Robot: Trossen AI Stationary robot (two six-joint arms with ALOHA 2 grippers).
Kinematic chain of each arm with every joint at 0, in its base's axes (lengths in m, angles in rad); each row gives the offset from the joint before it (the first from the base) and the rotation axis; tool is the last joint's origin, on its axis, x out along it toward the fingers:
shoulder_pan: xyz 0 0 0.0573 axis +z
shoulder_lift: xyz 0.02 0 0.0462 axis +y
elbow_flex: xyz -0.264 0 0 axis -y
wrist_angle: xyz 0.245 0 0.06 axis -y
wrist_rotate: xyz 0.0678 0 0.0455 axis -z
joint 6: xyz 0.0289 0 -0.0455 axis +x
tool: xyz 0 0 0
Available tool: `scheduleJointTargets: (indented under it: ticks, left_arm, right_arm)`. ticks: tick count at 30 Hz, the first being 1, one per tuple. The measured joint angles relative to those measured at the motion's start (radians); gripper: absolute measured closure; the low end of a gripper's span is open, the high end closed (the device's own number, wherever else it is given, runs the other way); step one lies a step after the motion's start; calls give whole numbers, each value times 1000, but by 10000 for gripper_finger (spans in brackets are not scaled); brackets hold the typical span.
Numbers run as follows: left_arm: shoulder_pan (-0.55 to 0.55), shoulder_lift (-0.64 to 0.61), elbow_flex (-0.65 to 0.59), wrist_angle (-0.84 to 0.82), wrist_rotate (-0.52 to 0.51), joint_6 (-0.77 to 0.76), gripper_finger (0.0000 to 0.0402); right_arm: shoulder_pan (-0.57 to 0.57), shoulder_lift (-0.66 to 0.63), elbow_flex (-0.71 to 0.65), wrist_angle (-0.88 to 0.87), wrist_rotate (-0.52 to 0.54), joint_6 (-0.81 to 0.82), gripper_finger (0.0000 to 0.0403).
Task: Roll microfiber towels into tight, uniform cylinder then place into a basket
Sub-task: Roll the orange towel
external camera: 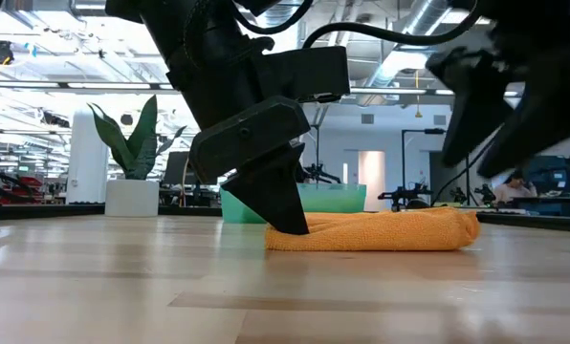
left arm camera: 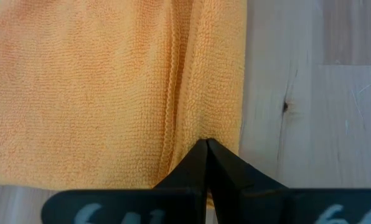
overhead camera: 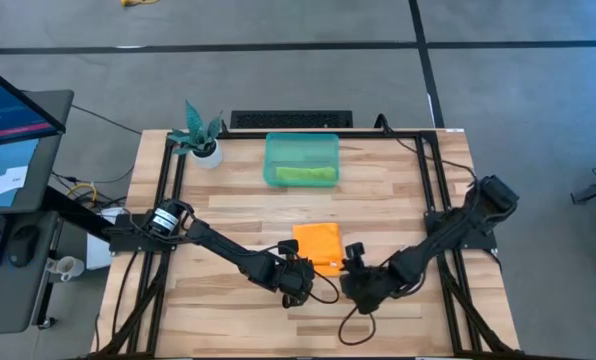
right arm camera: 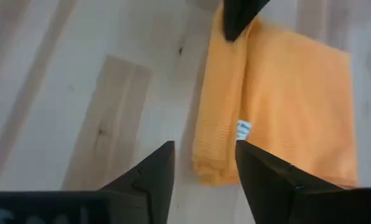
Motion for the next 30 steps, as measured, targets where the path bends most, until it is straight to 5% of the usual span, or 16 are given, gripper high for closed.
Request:
scheduleJointTargets:
  ticks: [12,30]
  left_arm:
    - [0,0,0,0,1,0,400]
    - [-7,1,0,2,-49,13,400]
  right_arm:
    - [-23,150,23,2,10,-25,178]
    - [-87,195,25,18,-17,12,251]
